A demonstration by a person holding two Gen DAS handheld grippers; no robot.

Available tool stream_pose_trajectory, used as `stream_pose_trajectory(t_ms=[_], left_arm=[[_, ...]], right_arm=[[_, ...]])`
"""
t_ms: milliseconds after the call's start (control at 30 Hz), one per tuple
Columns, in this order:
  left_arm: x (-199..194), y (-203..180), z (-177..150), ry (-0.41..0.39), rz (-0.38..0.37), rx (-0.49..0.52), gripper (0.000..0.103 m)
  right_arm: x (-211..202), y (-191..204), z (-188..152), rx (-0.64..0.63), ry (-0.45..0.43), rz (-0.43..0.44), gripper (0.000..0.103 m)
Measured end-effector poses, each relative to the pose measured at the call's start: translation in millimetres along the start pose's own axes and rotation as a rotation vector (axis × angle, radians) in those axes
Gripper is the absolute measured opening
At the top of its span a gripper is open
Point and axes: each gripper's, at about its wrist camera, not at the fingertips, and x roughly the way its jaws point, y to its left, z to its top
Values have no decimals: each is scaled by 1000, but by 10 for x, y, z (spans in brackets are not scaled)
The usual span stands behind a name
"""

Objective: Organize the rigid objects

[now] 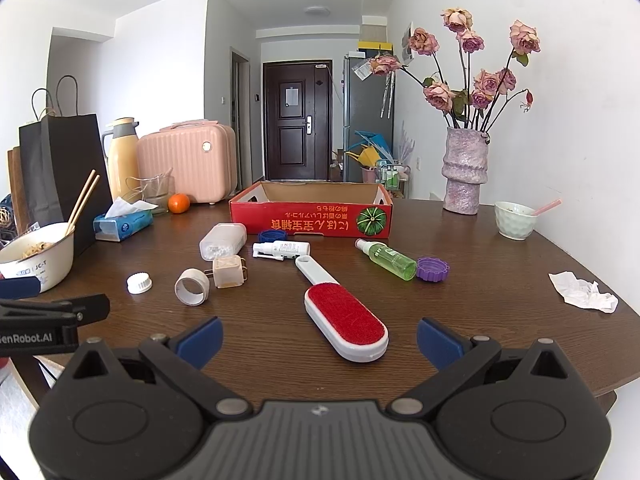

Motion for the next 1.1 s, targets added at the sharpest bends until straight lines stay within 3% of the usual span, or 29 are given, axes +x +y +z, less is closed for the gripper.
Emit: stream_pose_trajectory(t_ms=[1100], left_arm=[[9,20,-1,1,1,-6,103]], right_arm=[[1,21,-12,-5,2,2,103]])
